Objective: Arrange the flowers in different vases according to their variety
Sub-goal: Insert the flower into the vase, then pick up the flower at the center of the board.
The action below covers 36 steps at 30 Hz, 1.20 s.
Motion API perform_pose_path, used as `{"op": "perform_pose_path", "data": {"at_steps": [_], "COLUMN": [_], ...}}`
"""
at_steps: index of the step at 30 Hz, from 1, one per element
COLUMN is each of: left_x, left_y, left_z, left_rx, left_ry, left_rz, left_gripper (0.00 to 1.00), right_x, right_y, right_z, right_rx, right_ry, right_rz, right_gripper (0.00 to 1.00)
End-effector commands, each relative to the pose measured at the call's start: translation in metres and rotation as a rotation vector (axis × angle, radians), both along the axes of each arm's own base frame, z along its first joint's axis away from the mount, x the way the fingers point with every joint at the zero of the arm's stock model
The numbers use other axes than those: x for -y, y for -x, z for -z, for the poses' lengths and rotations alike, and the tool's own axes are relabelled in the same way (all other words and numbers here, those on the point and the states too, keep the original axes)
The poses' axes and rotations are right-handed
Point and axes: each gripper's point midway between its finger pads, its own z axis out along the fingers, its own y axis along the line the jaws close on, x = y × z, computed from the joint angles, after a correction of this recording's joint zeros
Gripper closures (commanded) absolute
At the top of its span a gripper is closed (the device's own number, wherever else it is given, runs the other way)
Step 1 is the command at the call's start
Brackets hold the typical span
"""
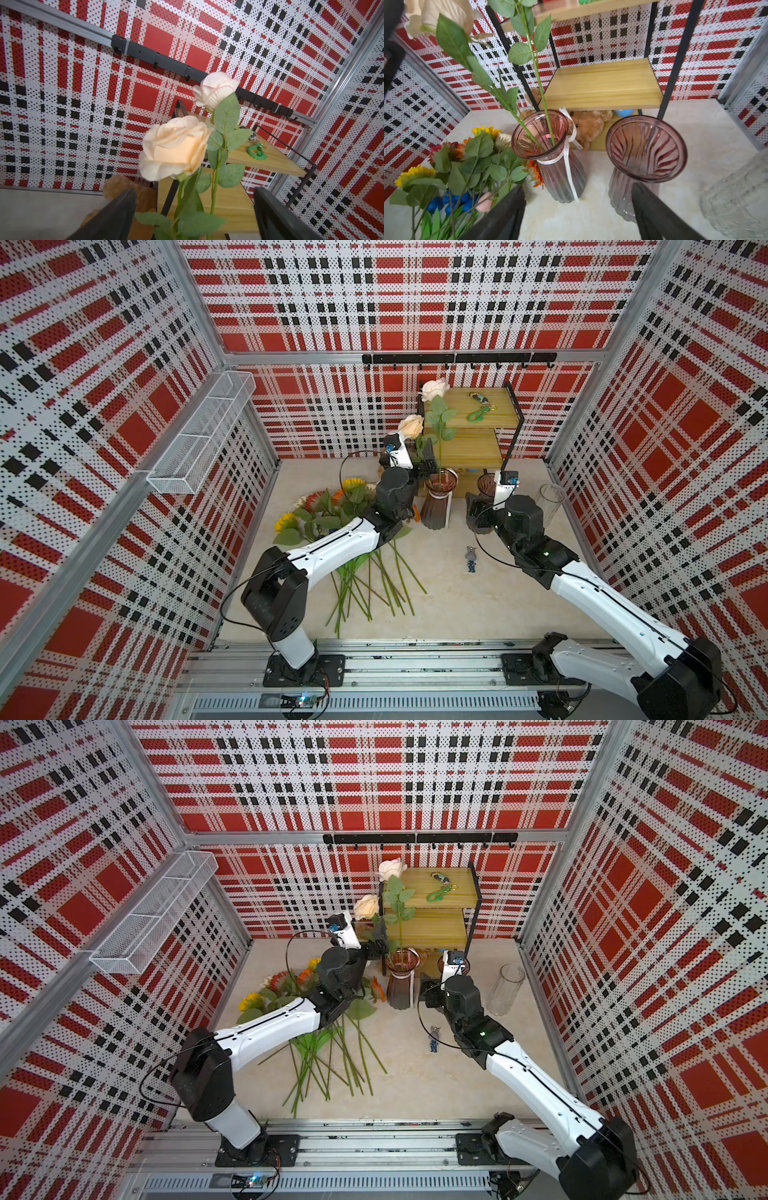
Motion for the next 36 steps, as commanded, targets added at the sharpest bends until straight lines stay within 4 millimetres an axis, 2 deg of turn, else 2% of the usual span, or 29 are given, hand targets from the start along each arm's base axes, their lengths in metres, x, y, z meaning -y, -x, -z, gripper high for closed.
{"op": "perform_pose_path", "data": {"at_steps": [1,5,9,12,16,19,27,36], "left_x": [-0.019,-0.041,-0.073,-0.105,-0.144,-0.171,-0.225,-0.242], "left_y": [0.015,0.029,0.038,0.041,0.044,0.046,0.060,0.068], "left_z": [-0.003,-0.003,0.001,0.014,0.038,0.058,0.106,0.152], "left_rx": [-0.012,-0.029,-0.070,-0.141,-0.279,-0.384,-0.561,-0.707], "left_ry": [-0.011,-0.024,-0.033,-0.030,-0.028,0.009,0.089,0.123], "left_rz": [-0.029,-0.062,-0.063,-0.075,-0.125,-0.137,-0.199,-0.218], "left_gripper": [0.06,0.06,0.06,0.06,0.09,0.12,0.14,0.17], "right_x": [-0.027,-0.067,-0.113,-0.139,-0.168,-0.191,-0.224,-0.236], "right_y": [0.003,0.010,0.020,0.020,0.013,0.008,-0.007,-0.013], "right_z": [0.009,0.026,0.047,0.074,0.125,0.144,0.177,0.215], "right_rx": [-0.026,-0.081,-0.193,-0.317,-0.518,-0.568,-0.673,-0.761], "right_ry": [-0.041,-0.021,-0.138,-0.146,-0.109,-0.108,-0.091,-0.070], "right_rz": [-0.095,-0.187,-0.310,-0.323,-0.348,-0.380,-0.409,-0.389], "right_gripper": [0.14,0.15,0.15,0.15,0.19,0.22,0.31,0.38]}}
